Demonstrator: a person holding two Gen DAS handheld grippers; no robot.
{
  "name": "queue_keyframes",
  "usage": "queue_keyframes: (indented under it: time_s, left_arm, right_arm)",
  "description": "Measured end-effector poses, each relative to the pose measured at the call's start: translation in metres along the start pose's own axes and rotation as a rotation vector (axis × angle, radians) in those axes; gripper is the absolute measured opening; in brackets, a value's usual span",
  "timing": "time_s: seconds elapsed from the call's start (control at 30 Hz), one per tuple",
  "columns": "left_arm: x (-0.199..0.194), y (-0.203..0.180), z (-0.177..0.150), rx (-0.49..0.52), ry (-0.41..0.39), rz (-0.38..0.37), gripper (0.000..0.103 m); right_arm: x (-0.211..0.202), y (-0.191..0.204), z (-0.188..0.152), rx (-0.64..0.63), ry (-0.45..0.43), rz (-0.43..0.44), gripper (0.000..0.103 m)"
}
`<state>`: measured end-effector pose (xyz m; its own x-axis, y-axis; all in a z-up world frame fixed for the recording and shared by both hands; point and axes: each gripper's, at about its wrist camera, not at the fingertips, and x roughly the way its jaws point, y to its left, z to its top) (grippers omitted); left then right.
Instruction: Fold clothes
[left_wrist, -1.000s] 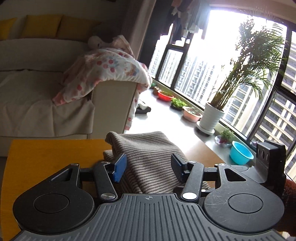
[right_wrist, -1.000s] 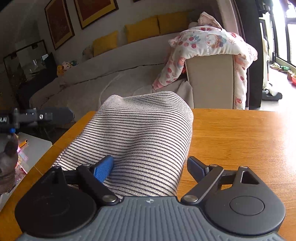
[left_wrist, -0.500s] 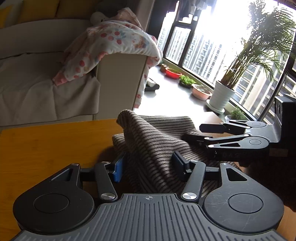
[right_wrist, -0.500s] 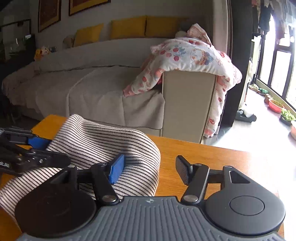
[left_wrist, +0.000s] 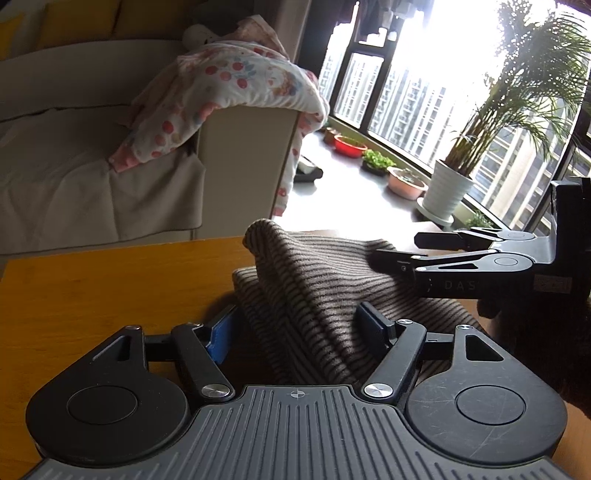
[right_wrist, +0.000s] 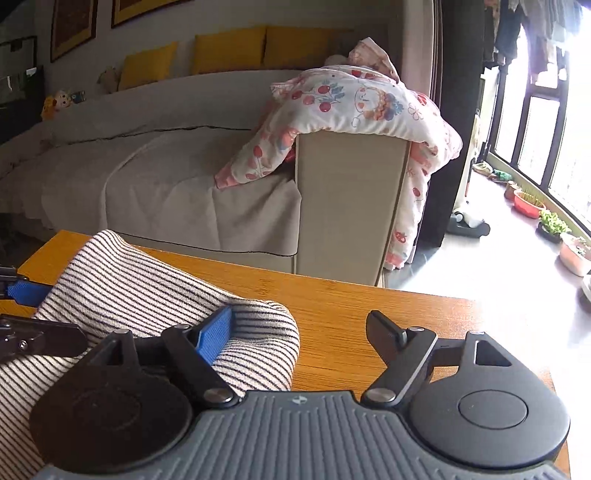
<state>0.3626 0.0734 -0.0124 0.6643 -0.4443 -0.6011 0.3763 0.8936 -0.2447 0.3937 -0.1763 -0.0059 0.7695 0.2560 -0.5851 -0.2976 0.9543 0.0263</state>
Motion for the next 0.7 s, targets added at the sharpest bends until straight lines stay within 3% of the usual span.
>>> queue_keyframes:
  time_s: [0.13,0.23,0.33,0.4,0.53,0.6,0.63,0.7]
  left_arm:
    - [-0.002,-0.001,-0.001,0.012,-0.004,0.006,0.076]
    - [-0.001,-0.001,-0.001,0.011,-0.005,0.004,0.076]
    - [-0.003,-0.002,-0.002,0.006,-0.009,0.013,0.076]
    - [-0.006,-0.003,-0.002,0.006,-0.017,0.027,0.076]
    - [-0.032,-0.003,-0.002,-0.031,-0.036,0.035,0.067]
    - [-0.050,-0.006,-0.009,-0.041,-0.042,0.014,0.066]
    - [-0.057,-0.008,-0.015,-0.036,-0.040,0.001,0.065]
    - [-0.066,-0.017,-0.030,0.005,-0.009,-0.019,0.056]
  right_arm:
    - [-0.035,-0.011,-0.012,0.103,-0.003,0.108,0.079]
    - [-0.060,-0.014,-0.036,0.195,0.048,0.227,0.087]
    - [-0.066,-0.009,-0.059,0.268,0.114,0.302,0.088]
    - [-0.073,-0.001,-0.060,0.277,0.103,0.337,0.070]
    - [-0.094,0.035,-0.049,0.005,0.005,0.242,0.070]
    - [-0.087,0.036,-0.054,-0.014,0.024,0.201,0.070]
    - [-0.084,0.034,-0.057,-0.007,0.024,0.187,0.077]
    - [-0.081,0.029,-0.062,0.020,0.021,0.182,0.079]
